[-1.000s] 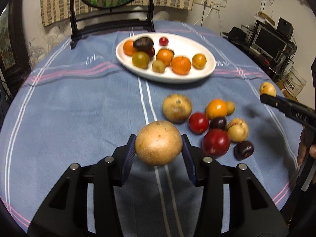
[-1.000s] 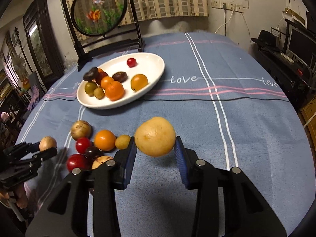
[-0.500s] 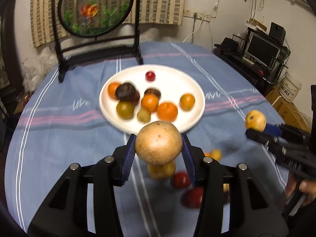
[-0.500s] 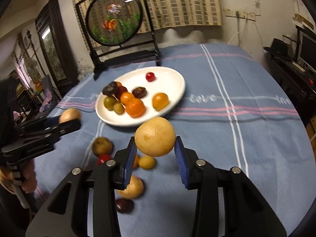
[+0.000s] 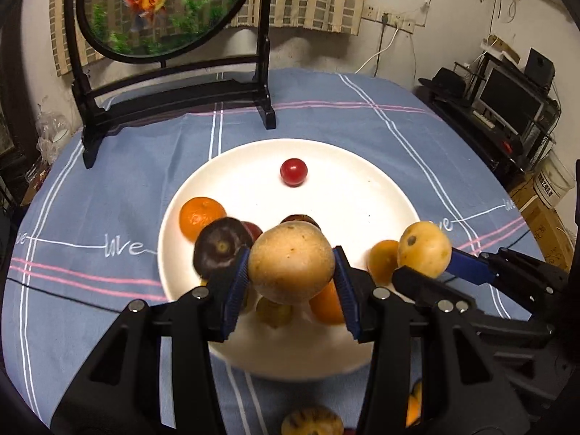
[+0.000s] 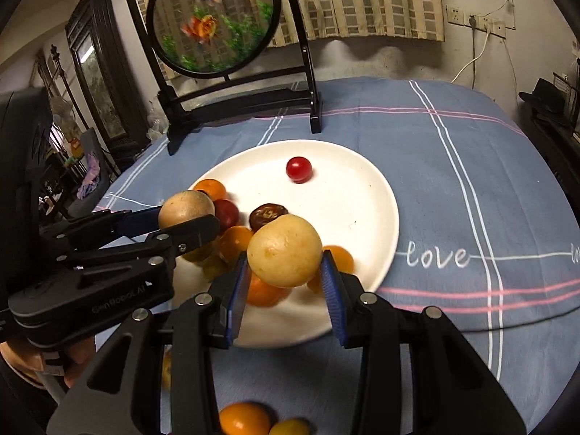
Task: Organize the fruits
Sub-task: 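Carry both tan fruits onto the white plate and open both tools, then withdraw both tools from the plate toward the remaining fruit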
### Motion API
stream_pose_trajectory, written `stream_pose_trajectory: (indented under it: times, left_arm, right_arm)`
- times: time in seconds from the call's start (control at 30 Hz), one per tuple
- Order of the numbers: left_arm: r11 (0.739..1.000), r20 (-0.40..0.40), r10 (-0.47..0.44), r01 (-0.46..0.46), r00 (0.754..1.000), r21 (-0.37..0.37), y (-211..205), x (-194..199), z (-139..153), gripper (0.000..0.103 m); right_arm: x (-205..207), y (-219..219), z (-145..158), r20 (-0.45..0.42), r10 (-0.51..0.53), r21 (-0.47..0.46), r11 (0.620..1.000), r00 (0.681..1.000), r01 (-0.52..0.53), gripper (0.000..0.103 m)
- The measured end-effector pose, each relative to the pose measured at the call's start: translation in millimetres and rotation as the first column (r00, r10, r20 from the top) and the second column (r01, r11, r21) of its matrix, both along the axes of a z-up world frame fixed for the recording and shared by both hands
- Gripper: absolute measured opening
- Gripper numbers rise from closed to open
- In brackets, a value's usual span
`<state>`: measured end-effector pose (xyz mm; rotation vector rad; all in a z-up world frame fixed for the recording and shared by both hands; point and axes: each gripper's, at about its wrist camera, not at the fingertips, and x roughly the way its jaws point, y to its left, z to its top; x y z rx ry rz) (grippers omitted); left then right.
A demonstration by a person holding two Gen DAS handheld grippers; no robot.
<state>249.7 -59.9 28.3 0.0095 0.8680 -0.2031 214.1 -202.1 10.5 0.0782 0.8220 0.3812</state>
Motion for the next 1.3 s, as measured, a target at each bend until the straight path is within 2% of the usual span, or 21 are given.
stream_pose_trajectory:
  times: [0.1,0.27,0.5,0.53,0.57,0.6,0.63,0.67,0.7,0.77,0.87,0.97,1.0,1.1,1.17,1.23,1.3]
  left_arm:
    - [1.0,-0.012,0.008,-0.008,1.0,0.006,-1,10,-6,0.046]
    - [0.999,0.017,0.02,-0.021,1.0,0.038,-5,18,-4,0.046]
    - [1.0,0.046,0.023,-0.024,0.999,0.019,-5,31,-5,0.047]
    - [1.0,0.05,0.023,-0.024,0.998,0.012,-5,34,-5,0.048]
    - [1.0,0.053,0.028,-0.027,0.998,-0.006,-4,38,-7,0.057]
    - [0.999,0.052,0.029,-0.028,0.998,-0.028,-2,41,-7,0.074]
    - [0.998,0.054,0.037,-0.034,0.998,-0.056,1,44,-8,0.078]
    - [0.997,0.056,0.044,-0.039,0.997,-0.072,2,45,-8,0.078]
    - [0.996,0.054,0.041,-0.037,0.998,-0.085,2,45,-8,0.078]
    - [0.995,0.057,0.014,-0.008,0.998,-0.095,-2,42,-7,0.078]
    - [0.996,0.082,-0.01,0.016,0.997,-0.082,-9,33,-1,0.08]
    - [0.993,0.095,-0.034,0.044,0.995,-0.106,-10,19,10,0.083]
    - [0.994,0.099,-0.033,0.042,0.995,-0.1,-10,15,13,0.086]
    - [0.996,0.115,-0.032,0.04,0.993,-0.073,-10,-2,20,0.087]
    - [0.999,0.123,-0.027,0.03,0.992,-0.021,-11,-15,23,0.087]
    - [1.0,0.137,-0.018,0.015,0.99,0.025,-11,-30,23,0.087]
    - [0.999,0.145,-0.01,0.005,0.989,0.036,-8,-42,23,0.087]
  right_arm:
    - [10,0,-4,-0.004,-0.008,-0.016,1.0,1.0,0.008,0.039]
    - [22,-2,-7,-0.004,-0.033,-0.039,0.999,0.999,0.033,0.039]
    - [34,-7,-10,-0.017,-0.063,-0.007,0.998,0.998,0.063,0.04]
    - [37,-9,-12,-0.033,-0.069,0.014,0.997,0.997,0.07,0.04]
    - [41,-11,-15,-0.056,-0.072,0.035,0.997,0.996,0.074,0.041]
    - [44,-14,-19,-0.088,-0.07,0.067,0.995,0.994,0.076,0.043]
    - [46,-15,-21,-0.097,-0.071,0.081,0.994,0.993,0.079,0.044]
    - [45,-15,-21,-0.099,-0.071,0.091,0.993,0.993,0.08,0.047]
    - [43,-16,-21,-0.088,-0.078,0.091,0.992,0.993,0.086,0.055]
    - [37,-16,-17,-0.049,-0.093,0.078,0.992,0.994,0.097,0.06]
    - [31,-18,-12,-0.037,-0.099,0.077,0.992,0.994,0.102,0.061]
    - [23,-23,-7,-0.034,-0.098,0.09,0.991,0.995,0.101,0.063]
    - [17,-25,-5,-0.026,-0.099,0.085,0.991,0.995,0.101,0.065]
    - [2,-31,1,0.001,-0.12,0.068,0.99,0.993,0.12,0.068]
    - [-9,-34,1,0.004,-0.123,0.059,0.991,0.992,0.122,0.068]
    - [-22,-35,1,0.008,-0.137,0.018,0.99,0.991,0.137,0.068]
    - [-33,-35,1,0.018,-0.145,-0.019,0.989,0.989,0.146,0.068]
